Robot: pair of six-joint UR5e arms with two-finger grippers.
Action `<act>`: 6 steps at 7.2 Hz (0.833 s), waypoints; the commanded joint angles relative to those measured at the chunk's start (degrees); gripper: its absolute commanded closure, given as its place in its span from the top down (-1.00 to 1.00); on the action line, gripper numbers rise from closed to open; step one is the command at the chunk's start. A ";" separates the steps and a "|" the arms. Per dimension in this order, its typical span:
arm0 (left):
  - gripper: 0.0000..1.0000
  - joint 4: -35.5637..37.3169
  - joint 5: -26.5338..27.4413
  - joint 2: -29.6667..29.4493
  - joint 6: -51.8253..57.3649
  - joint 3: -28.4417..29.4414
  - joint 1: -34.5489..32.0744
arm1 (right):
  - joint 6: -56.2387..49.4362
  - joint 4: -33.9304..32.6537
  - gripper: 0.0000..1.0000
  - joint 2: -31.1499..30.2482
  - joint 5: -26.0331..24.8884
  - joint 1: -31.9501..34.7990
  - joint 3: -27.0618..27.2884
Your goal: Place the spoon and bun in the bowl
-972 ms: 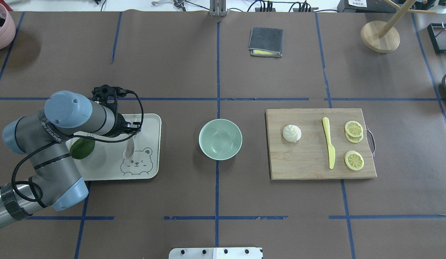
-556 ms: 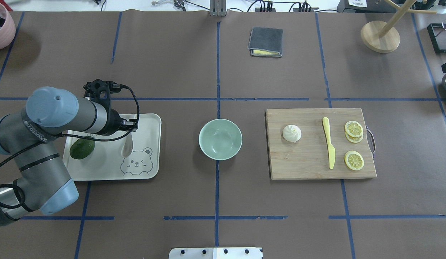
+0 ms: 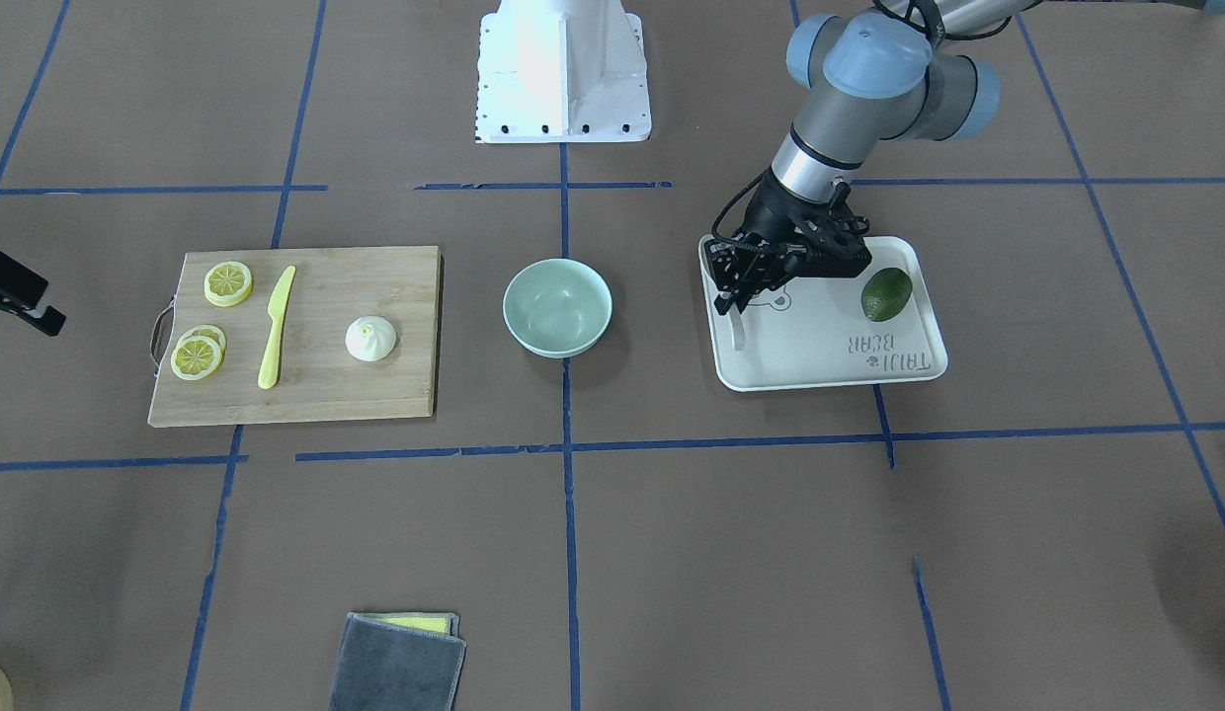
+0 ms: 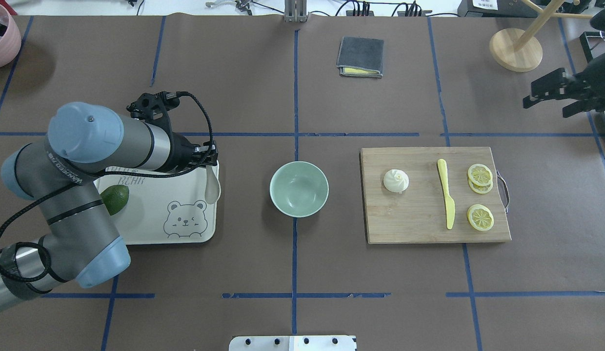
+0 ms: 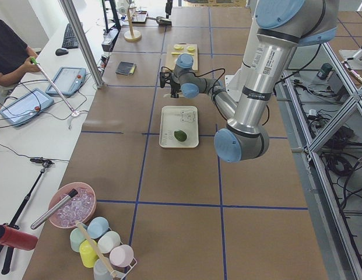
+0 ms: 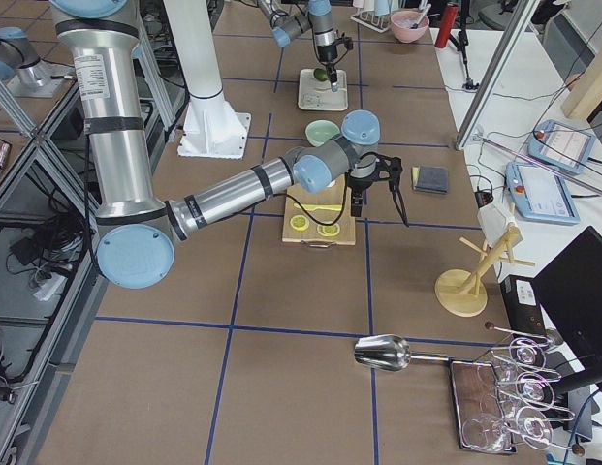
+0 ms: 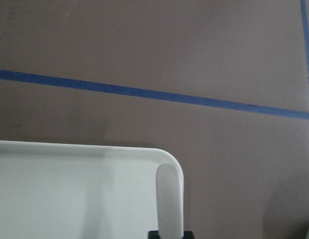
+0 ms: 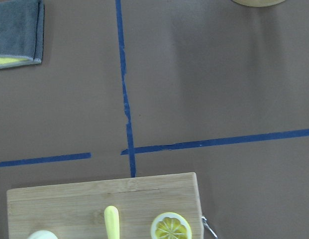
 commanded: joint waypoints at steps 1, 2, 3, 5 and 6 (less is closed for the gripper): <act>-1.00 -2.01 0.31 -7.39 -11.62 4.78 1.33 | 11.66 2.86 1.00 3.62 -8.75 -11.35 0.05; -1.00 -7.77 0.48 -8.91 -14.55 9.69 2.99 | 14.22 2.86 1.00 5.55 -12.71 -15.50 -0.22; -1.00 -11.75 1.01 -9.19 -14.75 12.35 3.09 | 16.16 2.86 1.00 6.35 -14.05 -17.80 -0.48; -1.00 -12.05 2.86 -10.77 -14.84 12.82 3.53 | 18.63 2.86 1.00 7.85 -17.30 -21.93 -0.66; -1.00 -11.96 2.95 -12.78 -14.93 14.73 4.84 | 19.25 2.86 1.00 8.55 -18.45 -23.61 -0.74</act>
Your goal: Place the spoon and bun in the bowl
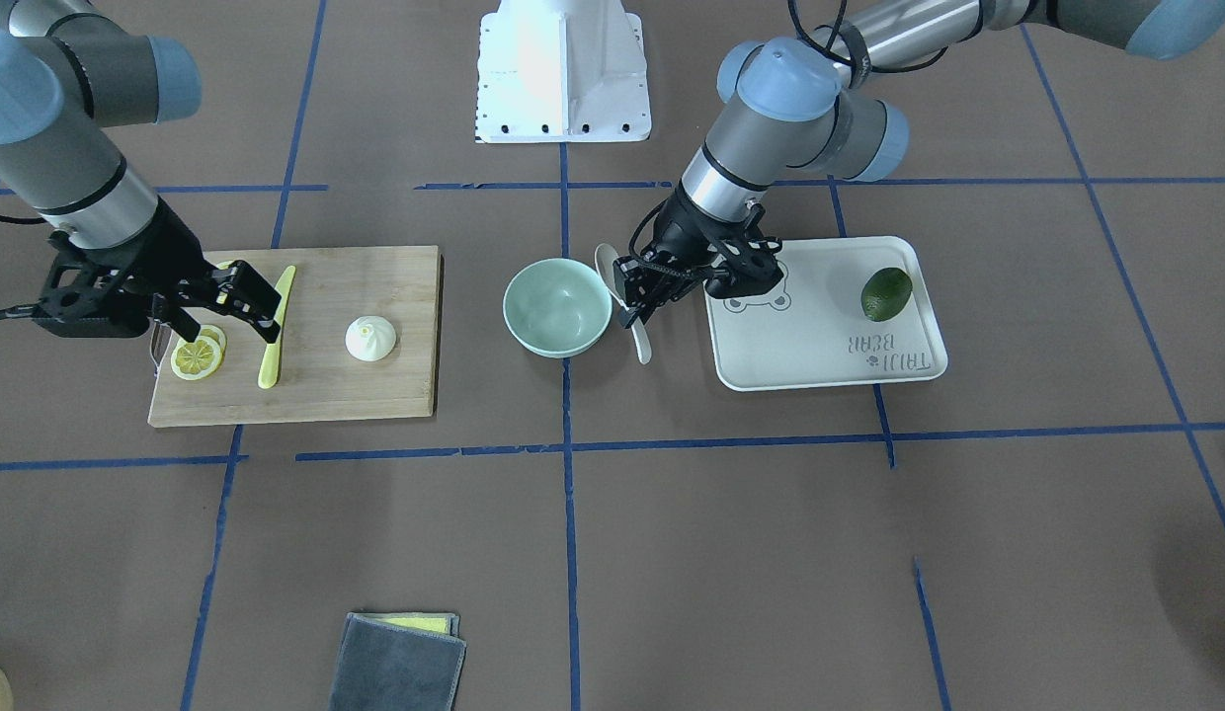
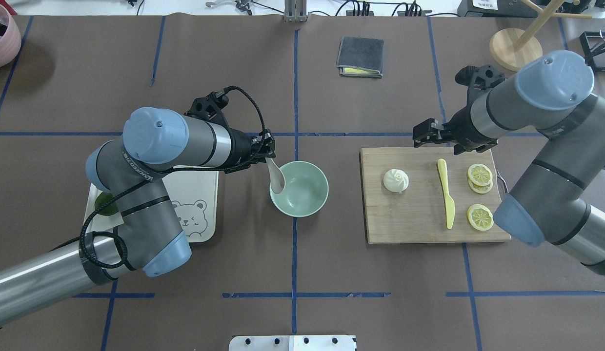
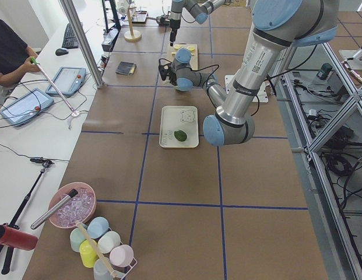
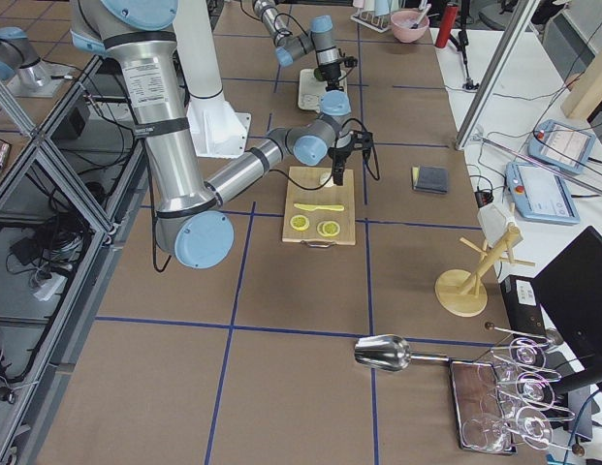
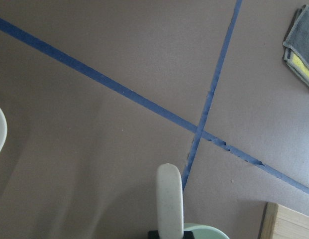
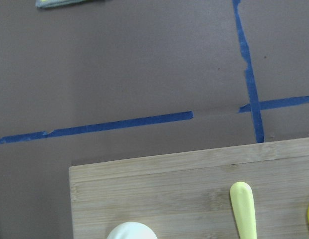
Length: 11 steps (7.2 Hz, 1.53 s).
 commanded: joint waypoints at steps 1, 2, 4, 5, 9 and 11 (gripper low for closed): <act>-1.00 -0.19 0.49 -3.73 -0.16 3.58 1.52 | 1.52 -0.17 1.00 2.17 -2.94 -3.43 -1.19; -1.00 -0.45 2.93 -3.93 -0.25 3.95 2.74 | 1.79 -0.08 1.00 2.36 -3.82 -4.48 -1.89; -1.00 -0.45 4.18 -4.19 -0.34 4.04 3.02 | 1.96 0.00 1.00 2.36 -4.18 -5.46 -2.60; -0.58 -0.45 4.18 -4.10 -0.34 4.04 2.93 | 1.97 0.01 1.00 2.36 -4.18 -5.98 -2.69; 1.00 0.25 3.66 -3.93 0.54 1.94 2.23 | 2.05 -0.08 1.00 4.47 -7.61 -9.06 -6.38; 1.00 0.51 -0.10 -1.14 0.63 -2.35 -0.74 | 2.05 -0.08 0.55 4.56 -7.78 -9.59 -6.91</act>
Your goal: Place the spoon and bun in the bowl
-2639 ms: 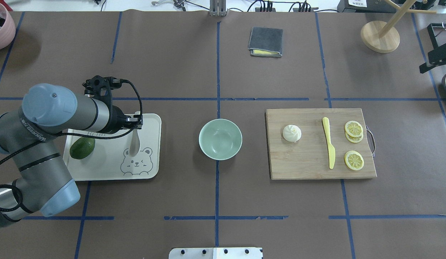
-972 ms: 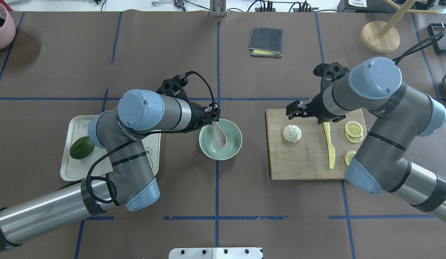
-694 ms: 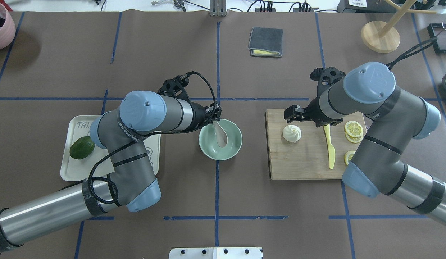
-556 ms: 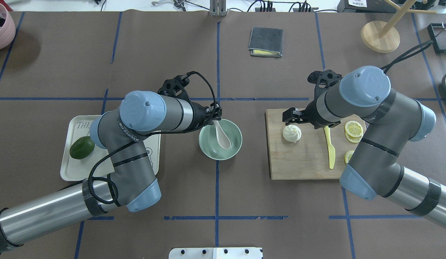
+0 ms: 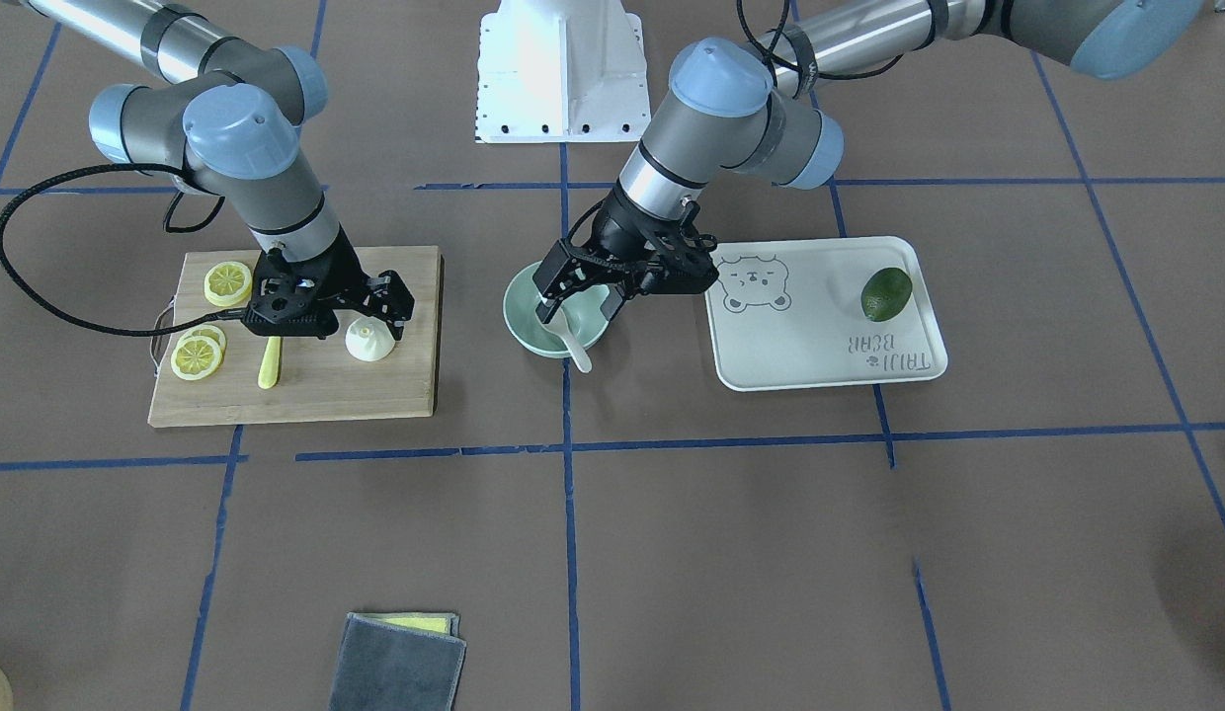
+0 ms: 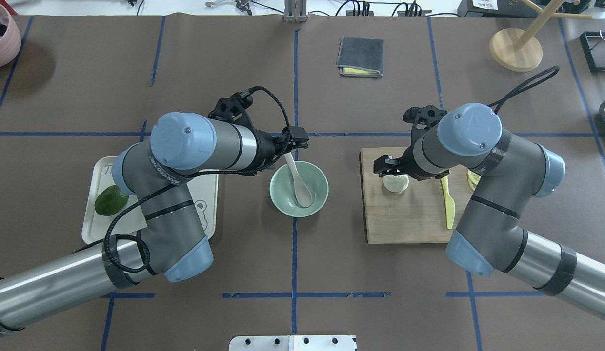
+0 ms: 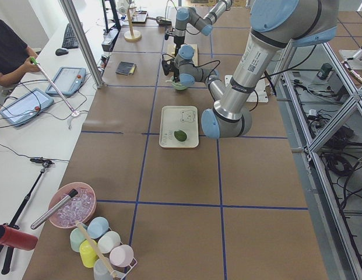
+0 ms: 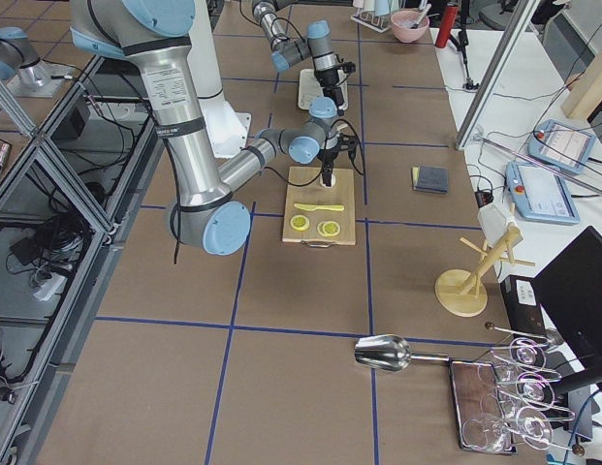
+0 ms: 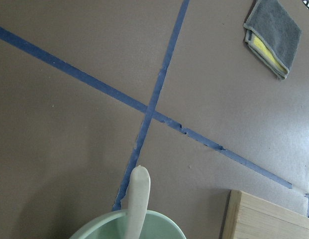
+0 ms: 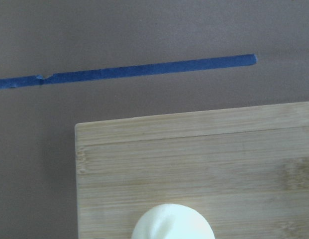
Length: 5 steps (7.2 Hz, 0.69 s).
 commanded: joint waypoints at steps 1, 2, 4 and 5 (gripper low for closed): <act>1.00 0.70 -4.43 4.52 0.08 -5.63 -3.81 | 0.00 0.00 -0.19 0.06 -0.51 -0.66 -0.43; 1.00 2.35 -6.37 4.89 0.08 -6.53 -5.48 | 0.00 0.00 -0.99 -0.03 -0.52 -0.75 -0.35; 1.00 4.21 -8.05 5.16 0.25 -7.15 -8.56 | -0.09 0.00 -1.00 0.06 -0.52 -0.75 0.18; 1.00 5.43 -10.58 6.81 3.74 -8.54 -11.36 | -0.09 0.00 -1.00 0.06 -0.43 -0.58 0.79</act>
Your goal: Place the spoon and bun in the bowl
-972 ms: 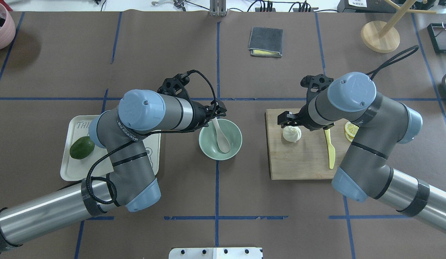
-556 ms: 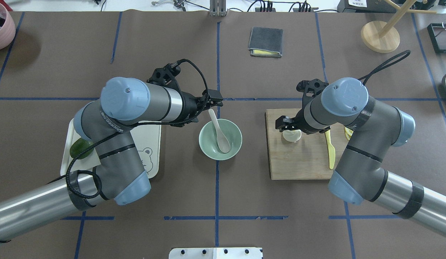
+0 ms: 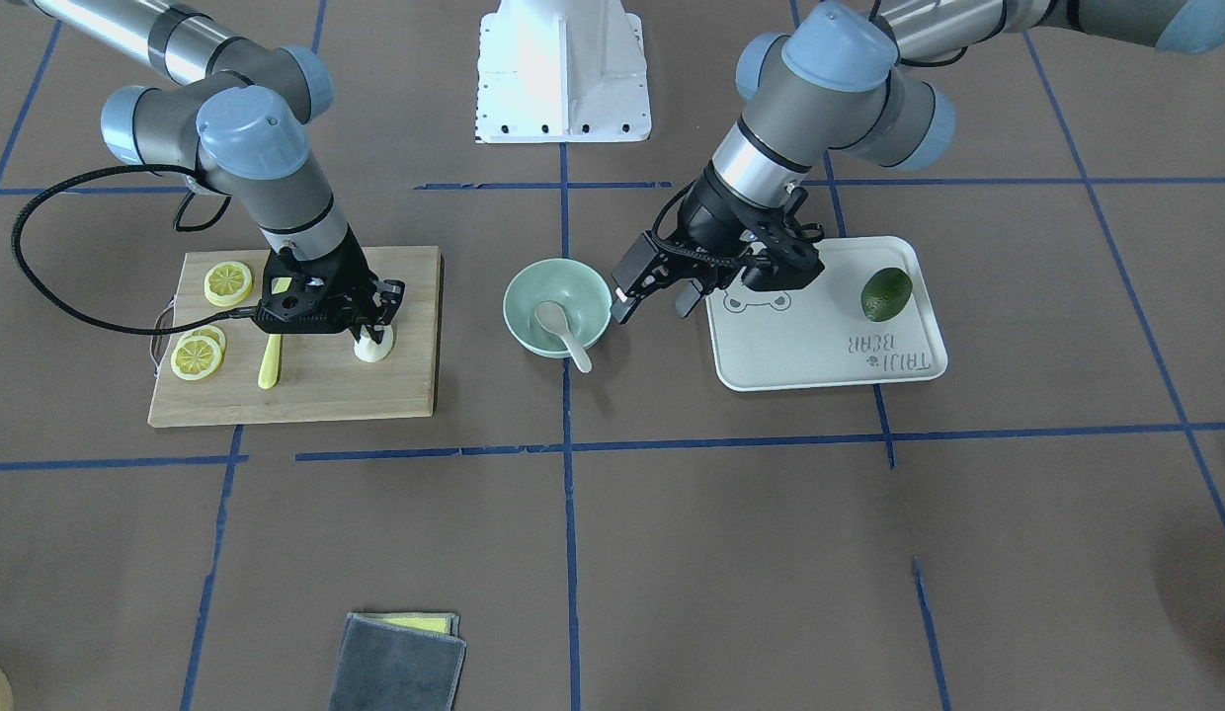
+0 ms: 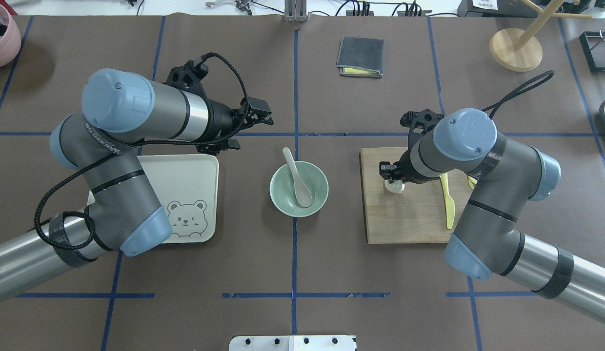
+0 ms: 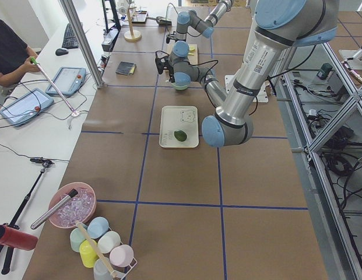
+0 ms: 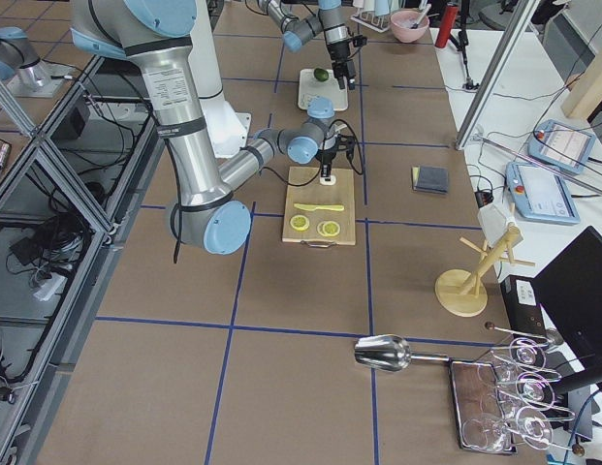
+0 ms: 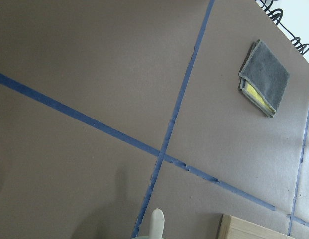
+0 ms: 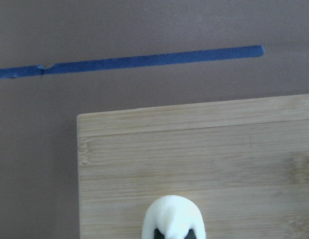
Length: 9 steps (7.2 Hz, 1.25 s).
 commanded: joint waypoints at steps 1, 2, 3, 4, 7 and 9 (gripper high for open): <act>1.00 1.86 -5.19 5.27 10.24 -4.89 -5.14 | -0.01 0.00 -1.00 0.27 0.06 0.12 1.72; 1.00 1.87 -8.61 8.27 15.88 -5.54 -9.26 | -0.01 -0.09 -1.00 1.84 -0.02 0.21 2.86; 1.00 1.87 -9.25 11.17 21.07 -5.72 -11.99 | 0.08 -0.09 -1.00 4.55 -0.02 0.30 2.96; 1.00 1.78 -9.26 13.90 25.91 -5.81 -13.67 | 0.25 -0.18 -1.00 7.02 -0.02 0.30 2.88; 1.00 1.43 -9.44 22.25 45.30 -5.63 -19.20 | 1.56 0.00 -1.00 15.46 -1.24 -1.97 -1.95; 1.00 1.60 -9.52 24.21 55.62 -4.50 -24.21 | 1.57 0.00 -1.00 18.54 -4.32 -5.14 -4.14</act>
